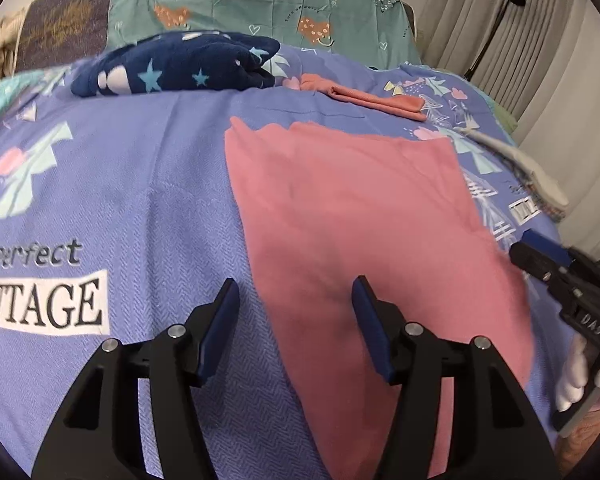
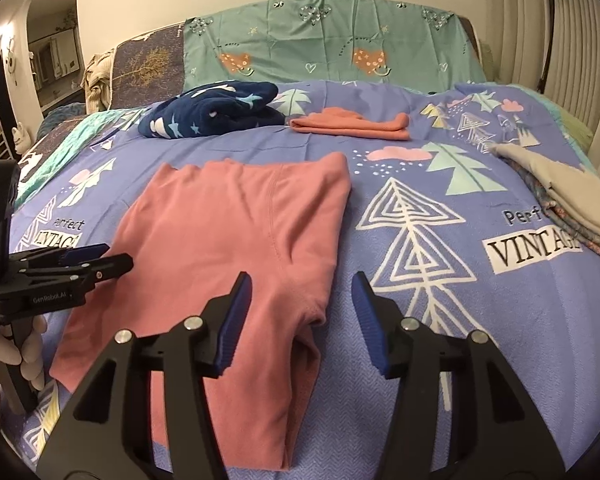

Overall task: Fold small clothes
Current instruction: 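Grasp the pink garment's edge with the right gripper while the left gripper grasps beside it, then lift the pink garment with both grippers and fold it over onto itself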

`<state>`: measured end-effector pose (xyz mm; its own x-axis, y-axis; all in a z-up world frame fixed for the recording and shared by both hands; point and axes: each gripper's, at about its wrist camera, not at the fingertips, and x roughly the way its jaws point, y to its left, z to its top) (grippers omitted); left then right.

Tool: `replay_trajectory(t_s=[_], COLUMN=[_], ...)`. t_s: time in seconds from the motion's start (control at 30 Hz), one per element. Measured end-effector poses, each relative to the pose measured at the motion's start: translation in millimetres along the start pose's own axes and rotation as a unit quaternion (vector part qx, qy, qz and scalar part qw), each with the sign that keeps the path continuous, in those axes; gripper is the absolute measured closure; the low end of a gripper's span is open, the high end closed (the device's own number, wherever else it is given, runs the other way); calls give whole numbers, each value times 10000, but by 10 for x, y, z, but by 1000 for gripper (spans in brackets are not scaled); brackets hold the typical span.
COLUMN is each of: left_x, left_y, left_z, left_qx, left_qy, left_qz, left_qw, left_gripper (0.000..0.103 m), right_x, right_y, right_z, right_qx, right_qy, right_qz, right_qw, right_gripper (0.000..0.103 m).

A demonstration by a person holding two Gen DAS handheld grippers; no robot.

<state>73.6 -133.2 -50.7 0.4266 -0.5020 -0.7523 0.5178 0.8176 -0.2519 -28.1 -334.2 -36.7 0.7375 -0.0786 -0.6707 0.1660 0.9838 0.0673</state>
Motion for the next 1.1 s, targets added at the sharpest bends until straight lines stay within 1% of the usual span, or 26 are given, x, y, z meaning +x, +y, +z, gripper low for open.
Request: replay_trajectory(t_s=[0.03, 0.07, 0.1, 0.13, 0.23, 0.37, 0.47, 0.57, 0.63, 0.7, 0.73, 0.77, 0.8, 0.83, 0.87, 0.9, 0.93, 1.0, 1.1], left_x=[-7, -12, -22, -34, -5, 69, 143, 279, 350, 384, 390, 391, 382, 363, 314, 267, 193, 42, -234], left_y=[26, 36, 50, 53, 43, 87, 119, 175, 180, 135, 113, 68, 48, 32, -8, -39, -96, -190, -362], left_z=[4, 3, -4, -13, -28, 26, 99, 232, 307, 353, 361, 368, 372, 382, 394, 408, 423, 462, 555], left_qx=[-106, -156, -218, -235, -126, -204, -238, -401, -464, -382, -318, -200, -136, -102, -48, 33, 161, 355, 649], left_qy=[58, 96, 158, 190, 285, 390, 447, 490, 498, 465, 438, 383, 347, 317, 262, 205, 98, -141, -571], left_qz=[-208, -361, -625, -796, -880, -1082, -1200, -1371, -1376, -1261, -1158, -984, -911, -859, -737, -637, -541, -455, -408], left_qw=[9997, 9992, 9977, 9964, 9956, 9932, 9915, 9885, 9881, 9902, 9918, 9942, 9951, 9957, 9969, 9978, 9984, 9982, 9954], left_gripper=[43, 44, 44, 43, 42, 42, 42, 42, 42, 43, 48, 58, 64, 70, 75, 77, 78, 78, 79], right_x=[18, 76, 140, 245, 433, 559, 695, 858, 961, 1033, 1035, 1012, 992, 952, 870, 772, 671, 488, 159], right_y=[-40, -139, -231, -383, -632, -677, -644, -616, -597, -552, -522, -459, -411, -369, -314, -267, -234, -210, -175], right_z=[7, 18, 20, 18, 0, 58, 131, 247, 317, 380, 394, 406, 411, 410, 418, 435, 463, 505, 598], right_qx=[81, 332, 593, 1048, 1745, 1818, 1778, 1788, 1814, 1743, 1671, 1488, 1333, 1213, 1064, 892, 757, 667, 465], right_qy=[79, 301, 524, 844, 1304, 1456, 1528, 1539, 1536, 1490, 1471, 1423, 1371, 1299, 1153, 982, 810, 570, 123], right_qz=[69, 266, 522, 930, 1465, 1960, 2153, 2290, 2339, 2264, 2180, 1960, 1827, 1742, 1661, 1584, 1520, 1533, 1341], right_qw=[9999, 9986, 9955, 9865, 9649, 9525, 9480, 9444, 9427, 9466, 9502, 9588, 9644, 9685, 9735, 9784, 9821, 9843, 9898], right_gripper=[47, 46, 46, 46, 46, 45, 45, 45, 45, 46, 49, 58, 66, 70, 79, 82, 83, 83, 84])
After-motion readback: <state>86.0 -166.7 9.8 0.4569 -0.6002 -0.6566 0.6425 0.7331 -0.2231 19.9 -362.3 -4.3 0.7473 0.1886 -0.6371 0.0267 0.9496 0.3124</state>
